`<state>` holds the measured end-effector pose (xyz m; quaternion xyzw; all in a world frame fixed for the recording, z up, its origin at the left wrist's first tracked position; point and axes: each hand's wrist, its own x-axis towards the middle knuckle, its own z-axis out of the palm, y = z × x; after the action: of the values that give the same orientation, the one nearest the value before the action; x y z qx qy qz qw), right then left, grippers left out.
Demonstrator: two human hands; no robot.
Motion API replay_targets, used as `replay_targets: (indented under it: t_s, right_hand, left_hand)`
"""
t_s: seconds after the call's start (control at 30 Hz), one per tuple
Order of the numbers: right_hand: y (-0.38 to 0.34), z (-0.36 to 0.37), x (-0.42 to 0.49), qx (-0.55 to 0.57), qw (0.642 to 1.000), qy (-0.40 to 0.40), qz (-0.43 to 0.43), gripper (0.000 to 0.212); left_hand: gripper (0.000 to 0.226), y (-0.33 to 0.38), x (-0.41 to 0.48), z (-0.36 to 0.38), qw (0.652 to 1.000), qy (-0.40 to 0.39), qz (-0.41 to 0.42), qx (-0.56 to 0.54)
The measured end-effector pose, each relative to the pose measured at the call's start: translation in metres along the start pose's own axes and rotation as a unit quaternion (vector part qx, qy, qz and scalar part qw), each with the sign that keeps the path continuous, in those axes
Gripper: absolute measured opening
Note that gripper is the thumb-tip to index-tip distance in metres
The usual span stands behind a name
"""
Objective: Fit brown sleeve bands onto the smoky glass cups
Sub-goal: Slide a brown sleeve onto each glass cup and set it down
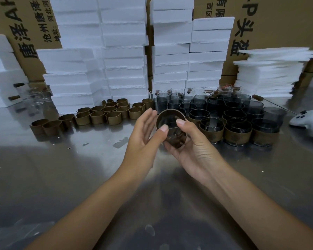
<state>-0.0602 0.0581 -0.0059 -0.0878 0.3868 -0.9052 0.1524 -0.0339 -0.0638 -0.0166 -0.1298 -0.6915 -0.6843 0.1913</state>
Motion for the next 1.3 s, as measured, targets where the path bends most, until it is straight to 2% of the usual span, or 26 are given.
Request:
replay_targets:
  t_s: [0.07,0.13,0.3,0.47,0.8,0.97,1.1,1.2,1.3]
  right_hand:
    - [0.000,-0.002,0.001,0.008,1.000,-0.012,-0.008,0.061]
    - [0.000,-0.003,0.001,0.010,1.000,-0.024,-0.011,0.047]
    - [0.000,-0.005,0.004,0.011,0.999,-0.049,-0.019,0.018]
    - [0.000,-0.007,0.003,-0.020,0.997,-0.074,-0.033,0.016]
    - [0.002,-0.005,0.001,-0.055,0.997,-0.004,-0.046,0.013]
    - [0.003,-0.004,0.001,-0.057,0.997,0.006,-0.051,0.016]
    - [0.004,-0.003,0.002,-0.057,0.997,0.013,-0.052,0.015]
    - [0.004,-0.002,0.002,-0.047,0.998,0.005,-0.041,0.016]
    - [0.006,-0.001,0.002,-0.039,0.999,-0.001,-0.028,0.027]
  left_hand:
    - [0.067,0.000,0.001,0.000,0.999,-0.012,-0.035,-0.014]
    - [0.055,-0.001,0.001,0.002,0.997,-0.048,-0.054,-0.037]
    - [0.044,-0.001,0.001,0.001,0.997,-0.054,-0.029,-0.043]
    - [0.052,-0.002,0.002,-0.002,0.998,-0.029,-0.027,-0.045]
    - [0.043,-0.001,0.005,-0.005,0.995,-0.020,-0.055,-0.075]
    - [0.047,-0.003,0.006,-0.006,0.996,-0.008,-0.053,-0.077]
    - [0.029,-0.006,0.006,-0.005,0.996,0.012,-0.054,-0.072]
    - [0.029,-0.008,0.006,-0.006,0.995,0.011,-0.059,-0.079]
    - [0.029,-0.009,0.009,-0.008,0.994,0.027,-0.059,-0.093]
